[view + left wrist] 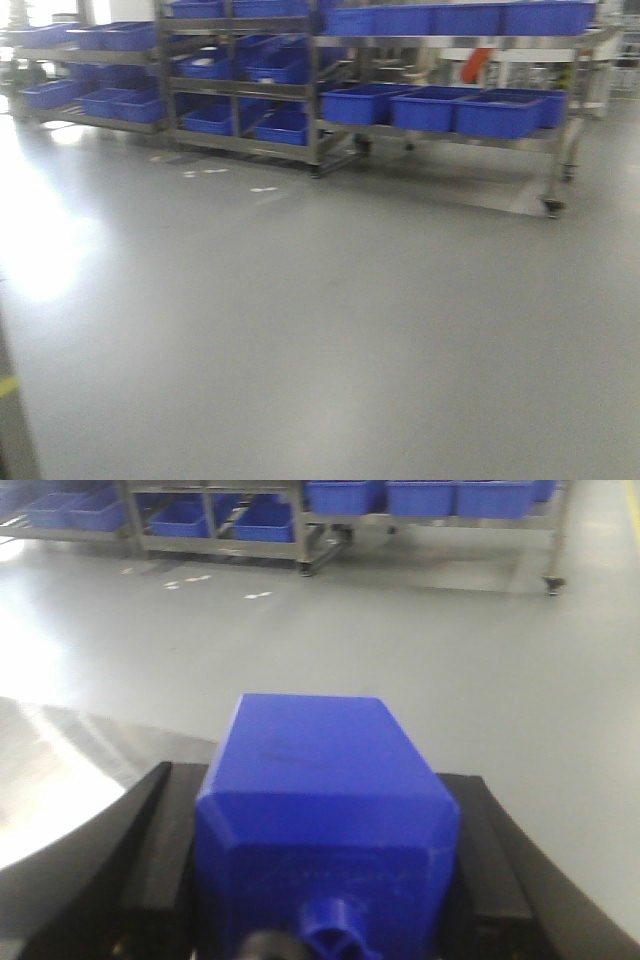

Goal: Pick and sort blue part to right shelf
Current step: 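Drive the base along the aisle holding both parts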

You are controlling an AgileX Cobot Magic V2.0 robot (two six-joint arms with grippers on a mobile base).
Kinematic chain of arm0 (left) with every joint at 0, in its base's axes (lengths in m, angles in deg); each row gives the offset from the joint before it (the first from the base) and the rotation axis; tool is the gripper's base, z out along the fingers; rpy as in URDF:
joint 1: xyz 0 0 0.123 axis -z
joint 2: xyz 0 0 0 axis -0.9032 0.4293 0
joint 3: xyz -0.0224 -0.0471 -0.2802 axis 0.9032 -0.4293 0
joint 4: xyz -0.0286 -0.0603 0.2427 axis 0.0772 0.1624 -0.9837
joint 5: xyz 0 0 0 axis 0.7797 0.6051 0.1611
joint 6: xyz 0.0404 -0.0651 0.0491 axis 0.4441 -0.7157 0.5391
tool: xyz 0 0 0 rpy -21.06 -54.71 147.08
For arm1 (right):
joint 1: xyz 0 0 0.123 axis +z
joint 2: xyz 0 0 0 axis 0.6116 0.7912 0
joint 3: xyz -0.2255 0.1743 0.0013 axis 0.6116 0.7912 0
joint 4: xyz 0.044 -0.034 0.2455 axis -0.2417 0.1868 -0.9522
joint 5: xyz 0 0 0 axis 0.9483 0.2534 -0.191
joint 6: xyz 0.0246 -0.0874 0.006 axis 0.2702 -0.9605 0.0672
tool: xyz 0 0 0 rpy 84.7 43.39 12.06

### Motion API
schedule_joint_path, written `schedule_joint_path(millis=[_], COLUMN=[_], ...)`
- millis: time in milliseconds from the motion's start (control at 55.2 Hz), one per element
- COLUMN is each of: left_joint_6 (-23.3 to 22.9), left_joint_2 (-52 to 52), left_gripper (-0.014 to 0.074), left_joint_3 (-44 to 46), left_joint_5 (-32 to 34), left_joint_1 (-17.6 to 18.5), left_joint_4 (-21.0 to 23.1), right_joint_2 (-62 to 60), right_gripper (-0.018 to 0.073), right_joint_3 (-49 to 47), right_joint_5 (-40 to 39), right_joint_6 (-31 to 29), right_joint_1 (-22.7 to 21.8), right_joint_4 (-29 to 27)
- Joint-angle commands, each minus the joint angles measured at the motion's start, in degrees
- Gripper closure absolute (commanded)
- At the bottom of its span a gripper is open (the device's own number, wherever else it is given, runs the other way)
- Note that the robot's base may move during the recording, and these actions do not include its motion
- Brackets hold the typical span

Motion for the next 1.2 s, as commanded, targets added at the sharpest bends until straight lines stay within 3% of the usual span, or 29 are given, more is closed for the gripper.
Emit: schedule_joint_path(millis=[0, 1178], left_joint_6=[-0.43, -0.43], left_joint_2=[1.09, 1.09], left_gripper=[0.0260, 0.0260], left_joint_3=[1.66, 1.66], left_joint_5=[4.74, 4.74], left_joint_1=[0.42, 0.42], left_joint_4=[-0.33, -0.33], right_joint_2=[-0.14, -0.14], right_gripper=[0.0345, 0.0345], right_joint_3=[-1.87, -1.87], right_joint_5=[-5.60, -5.60], right_joint_6=[0.05, 0.05], right_joint_1=[-0.27, -0.27], right_joint_4=[-0.26, -0.26])
